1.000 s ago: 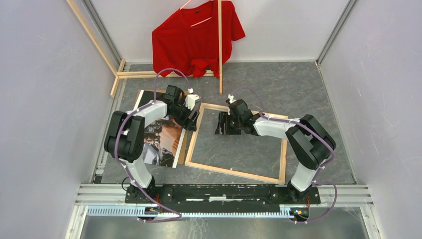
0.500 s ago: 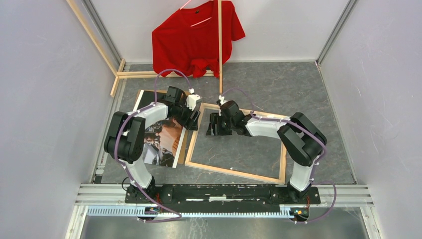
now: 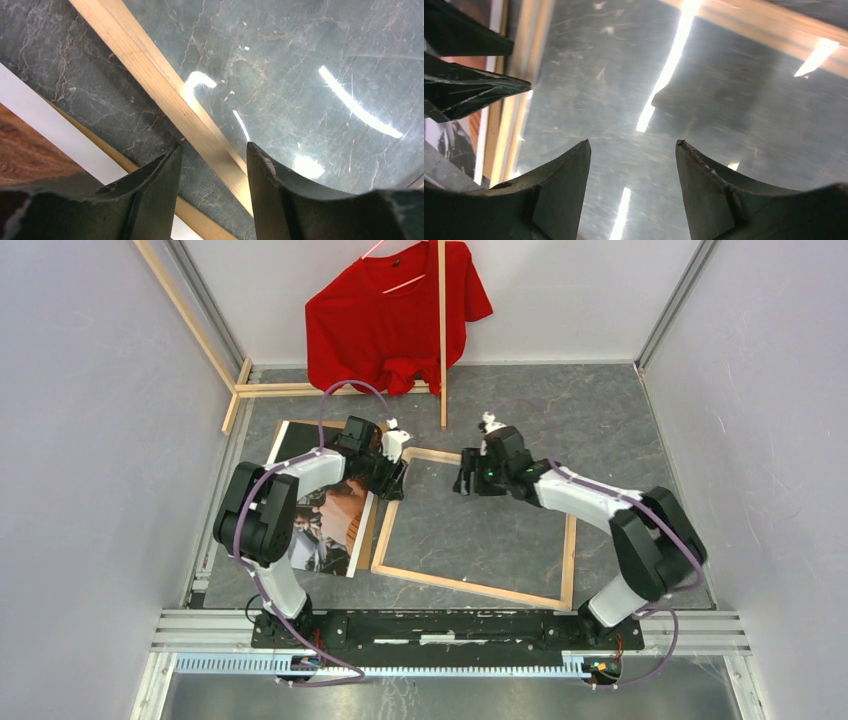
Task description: Put the photo into the frame
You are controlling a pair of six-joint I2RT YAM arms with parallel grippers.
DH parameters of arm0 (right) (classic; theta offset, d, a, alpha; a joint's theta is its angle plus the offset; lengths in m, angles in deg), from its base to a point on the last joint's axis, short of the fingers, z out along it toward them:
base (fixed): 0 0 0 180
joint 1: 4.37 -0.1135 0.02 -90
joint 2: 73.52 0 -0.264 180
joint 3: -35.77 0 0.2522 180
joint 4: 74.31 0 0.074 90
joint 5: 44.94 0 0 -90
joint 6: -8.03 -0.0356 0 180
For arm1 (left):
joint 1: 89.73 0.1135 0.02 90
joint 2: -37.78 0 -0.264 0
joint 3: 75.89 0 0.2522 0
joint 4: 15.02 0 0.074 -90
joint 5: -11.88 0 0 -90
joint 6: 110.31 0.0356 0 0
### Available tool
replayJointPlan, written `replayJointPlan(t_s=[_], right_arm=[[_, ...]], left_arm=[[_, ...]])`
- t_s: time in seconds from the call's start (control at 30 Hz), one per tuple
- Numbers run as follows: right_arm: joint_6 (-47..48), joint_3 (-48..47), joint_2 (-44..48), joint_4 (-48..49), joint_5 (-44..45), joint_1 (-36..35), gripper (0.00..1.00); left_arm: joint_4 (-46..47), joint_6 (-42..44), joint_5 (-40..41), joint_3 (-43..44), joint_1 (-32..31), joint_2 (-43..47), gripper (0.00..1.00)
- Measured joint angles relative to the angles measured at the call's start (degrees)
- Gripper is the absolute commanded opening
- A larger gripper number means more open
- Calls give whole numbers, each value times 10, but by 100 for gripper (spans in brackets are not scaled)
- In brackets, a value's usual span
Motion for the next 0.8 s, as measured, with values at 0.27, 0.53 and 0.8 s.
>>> replayJointPlan(t_s=[0.27, 0.53, 0.8], right_arm=[[32, 105, 140, -57, 48, 129, 75], [63, 115, 175, -79, 78, 167, 75], [61, 110, 139, -53, 54, 156, 75]], left_arm=[[30, -14, 40, 2, -23, -7, 54], [29, -16, 85, 17, -38, -16, 50], [9, -21, 85, 30, -41, -18, 66]])
